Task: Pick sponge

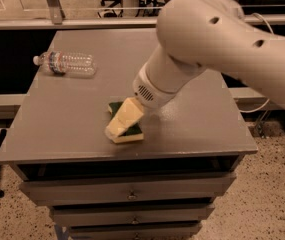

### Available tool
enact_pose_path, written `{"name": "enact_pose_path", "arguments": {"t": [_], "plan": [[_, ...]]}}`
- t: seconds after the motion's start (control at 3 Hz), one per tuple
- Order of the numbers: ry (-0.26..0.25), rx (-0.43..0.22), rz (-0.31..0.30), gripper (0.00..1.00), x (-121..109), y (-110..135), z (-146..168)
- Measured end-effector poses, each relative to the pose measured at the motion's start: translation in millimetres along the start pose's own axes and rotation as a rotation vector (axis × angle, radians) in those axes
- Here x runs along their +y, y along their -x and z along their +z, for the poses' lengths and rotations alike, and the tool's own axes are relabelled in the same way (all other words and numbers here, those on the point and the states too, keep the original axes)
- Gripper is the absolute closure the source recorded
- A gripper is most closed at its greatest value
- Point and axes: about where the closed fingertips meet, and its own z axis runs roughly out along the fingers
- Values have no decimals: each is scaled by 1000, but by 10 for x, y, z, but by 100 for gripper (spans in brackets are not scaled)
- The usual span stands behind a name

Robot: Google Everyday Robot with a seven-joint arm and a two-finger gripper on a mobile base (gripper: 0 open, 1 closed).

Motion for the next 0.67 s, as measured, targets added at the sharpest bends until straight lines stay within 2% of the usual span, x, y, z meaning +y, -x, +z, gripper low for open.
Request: {"name": "enact_pose_path", "arguments": {"t": [0.33, 0.67], "plan": [[4, -17, 77, 0, 154, 119, 217], [-5, -28, 113, 15, 230, 153, 360]]}}
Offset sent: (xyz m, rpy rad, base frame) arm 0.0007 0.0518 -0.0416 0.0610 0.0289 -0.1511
